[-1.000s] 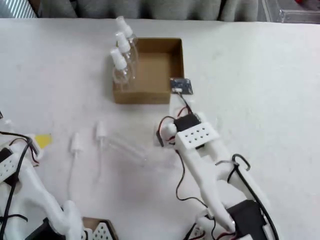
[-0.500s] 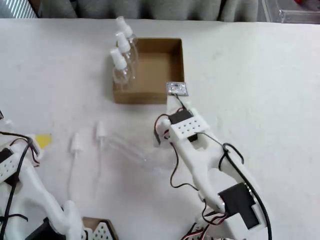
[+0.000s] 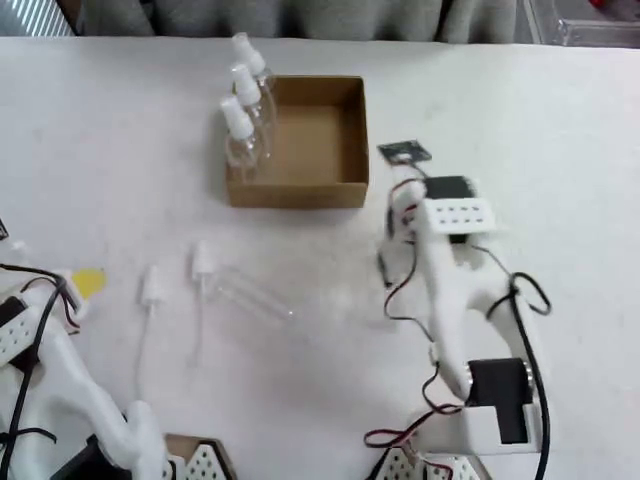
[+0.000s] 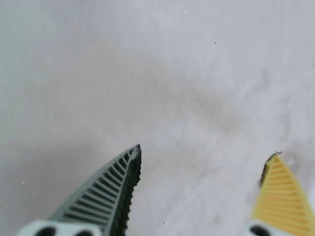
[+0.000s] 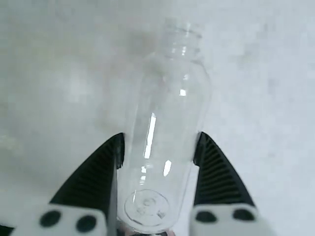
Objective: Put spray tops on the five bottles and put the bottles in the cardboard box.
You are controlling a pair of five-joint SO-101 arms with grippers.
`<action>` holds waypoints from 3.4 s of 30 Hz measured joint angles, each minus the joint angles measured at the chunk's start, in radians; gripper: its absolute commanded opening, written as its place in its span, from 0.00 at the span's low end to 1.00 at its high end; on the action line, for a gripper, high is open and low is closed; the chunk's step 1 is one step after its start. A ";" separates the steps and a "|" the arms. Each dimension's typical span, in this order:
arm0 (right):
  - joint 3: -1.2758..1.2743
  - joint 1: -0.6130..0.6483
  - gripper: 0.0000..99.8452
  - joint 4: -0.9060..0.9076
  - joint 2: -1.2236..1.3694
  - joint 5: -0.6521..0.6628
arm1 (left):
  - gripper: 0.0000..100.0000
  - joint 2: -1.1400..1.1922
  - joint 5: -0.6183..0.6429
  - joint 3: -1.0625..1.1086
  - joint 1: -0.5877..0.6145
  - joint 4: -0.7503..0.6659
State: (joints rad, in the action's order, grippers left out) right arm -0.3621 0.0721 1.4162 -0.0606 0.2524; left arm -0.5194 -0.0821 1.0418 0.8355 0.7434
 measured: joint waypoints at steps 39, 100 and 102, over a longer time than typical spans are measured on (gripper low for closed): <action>-0.238 -0.605 0.26 -0.084 -0.207 0.353 | 0.37 0.000 0.000 0.000 0.000 0.000; -0.092 -0.542 0.23 -0.123 0.060 0.147 | 0.37 0.000 0.000 0.000 0.000 0.000; -0.094 -0.542 0.23 -0.123 0.060 0.147 | 0.37 0.000 0.000 0.000 0.000 0.000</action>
State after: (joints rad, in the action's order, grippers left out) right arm -0.4557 -0.4695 1.2935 -0.0008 0.3997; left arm -0.5194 -0.0821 1.0418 0.8355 0.7434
